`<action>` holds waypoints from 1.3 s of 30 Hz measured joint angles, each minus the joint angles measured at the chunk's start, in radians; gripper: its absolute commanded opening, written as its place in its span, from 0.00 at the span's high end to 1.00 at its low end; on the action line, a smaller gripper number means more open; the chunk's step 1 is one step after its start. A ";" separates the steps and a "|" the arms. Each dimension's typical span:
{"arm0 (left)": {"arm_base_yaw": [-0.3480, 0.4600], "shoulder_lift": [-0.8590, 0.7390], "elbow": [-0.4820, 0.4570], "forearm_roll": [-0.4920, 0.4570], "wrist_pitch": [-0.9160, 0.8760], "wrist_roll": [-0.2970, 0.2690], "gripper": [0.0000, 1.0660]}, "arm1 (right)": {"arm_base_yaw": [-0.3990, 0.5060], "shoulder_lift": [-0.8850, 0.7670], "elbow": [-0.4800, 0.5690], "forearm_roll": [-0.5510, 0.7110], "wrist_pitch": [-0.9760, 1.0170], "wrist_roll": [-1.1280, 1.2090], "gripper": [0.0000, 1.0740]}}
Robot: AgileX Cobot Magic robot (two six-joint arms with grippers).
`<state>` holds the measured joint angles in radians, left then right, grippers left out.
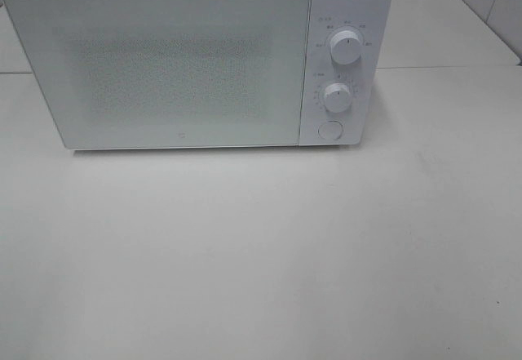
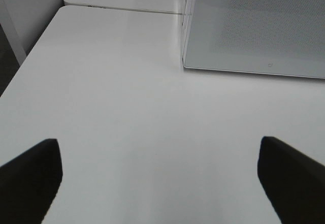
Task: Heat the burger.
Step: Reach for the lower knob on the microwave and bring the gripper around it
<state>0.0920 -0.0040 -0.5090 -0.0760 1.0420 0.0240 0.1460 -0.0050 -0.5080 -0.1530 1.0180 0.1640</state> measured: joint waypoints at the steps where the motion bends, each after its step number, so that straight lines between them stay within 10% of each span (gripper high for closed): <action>1: 0.000 0.000 0.000 0.000 0.000 0.000 0.06 | 0.000 0.000 0.000 0.000 0.000 0.000 0.30; 39: 0.000 -0.001 0.000 0.000 0.000 0.000 0.06 | 0.004 0.253 0.054 -0.010 -0.398 0.035 0.31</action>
<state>0.0920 -0.0050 -0.5090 -0.0760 1.0420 0.0240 0.1500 0.2480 -0.4540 -0.1630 0.6200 0.1990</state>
